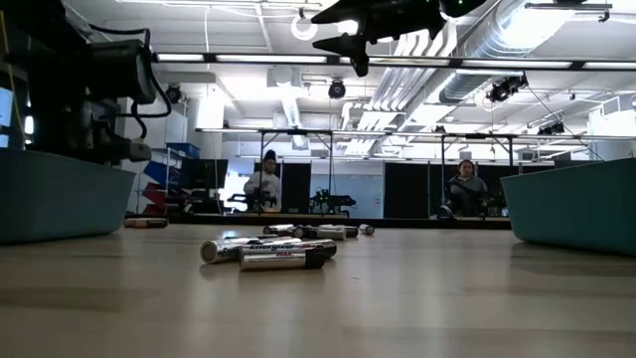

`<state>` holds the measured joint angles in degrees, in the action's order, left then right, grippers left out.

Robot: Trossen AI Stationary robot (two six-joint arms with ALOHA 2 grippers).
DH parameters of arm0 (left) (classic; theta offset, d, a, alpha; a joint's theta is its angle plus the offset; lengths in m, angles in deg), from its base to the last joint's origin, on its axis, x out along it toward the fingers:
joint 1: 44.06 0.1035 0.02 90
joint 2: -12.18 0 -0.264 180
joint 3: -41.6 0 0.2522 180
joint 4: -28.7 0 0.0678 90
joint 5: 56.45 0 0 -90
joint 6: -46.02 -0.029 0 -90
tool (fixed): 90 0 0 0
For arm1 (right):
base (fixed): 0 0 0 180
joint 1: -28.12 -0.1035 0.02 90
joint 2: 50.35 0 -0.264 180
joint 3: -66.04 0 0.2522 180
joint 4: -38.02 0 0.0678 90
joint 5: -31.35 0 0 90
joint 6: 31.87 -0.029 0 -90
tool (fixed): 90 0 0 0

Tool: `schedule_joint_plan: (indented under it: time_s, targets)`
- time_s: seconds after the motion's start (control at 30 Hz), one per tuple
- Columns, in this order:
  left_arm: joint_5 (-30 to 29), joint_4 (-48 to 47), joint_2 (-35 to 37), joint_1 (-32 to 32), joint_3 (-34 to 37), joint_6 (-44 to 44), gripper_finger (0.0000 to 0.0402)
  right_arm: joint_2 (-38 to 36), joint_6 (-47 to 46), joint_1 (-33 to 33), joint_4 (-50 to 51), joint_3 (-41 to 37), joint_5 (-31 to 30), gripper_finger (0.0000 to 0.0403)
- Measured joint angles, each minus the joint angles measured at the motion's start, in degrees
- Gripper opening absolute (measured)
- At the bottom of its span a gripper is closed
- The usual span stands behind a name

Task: Sort batteries
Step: Put the silver battery into the blue bin

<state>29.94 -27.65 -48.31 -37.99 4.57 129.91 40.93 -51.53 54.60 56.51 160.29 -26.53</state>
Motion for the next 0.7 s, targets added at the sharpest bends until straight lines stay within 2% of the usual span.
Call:
schedule_joint_plan:
  time_s: [0.2, 0.3, 0.57, 0.7]
  targets:
    - [0.07, 0.23, -0.02, 0.68, 0.31, -0.62, 0.0047, 0.0, -1.05, 0.0, -0.04, 0.0, 0.0, 0.0194]
    - [-0.06, 0.22, -0.04, 0.67, 0.35, -1.08, 0.0064, 0.0, -1.29, 0.0, -0.04, 0.0, 0.0, 0.0194]
    - [0.07, 0.13, 2.37, 0.68, 0.27, -2.13, 0.0173, 0.0, -2.58, 0.34, 0.44, 0.0, 0.01, 0.0194]
    - [1.97, -1.02, 5.16, 0.68, -1.92, -3.57, 0.0208, 0.0, -5.02, 1.62, 5.58, 0.0, 0.02, 0.0194]
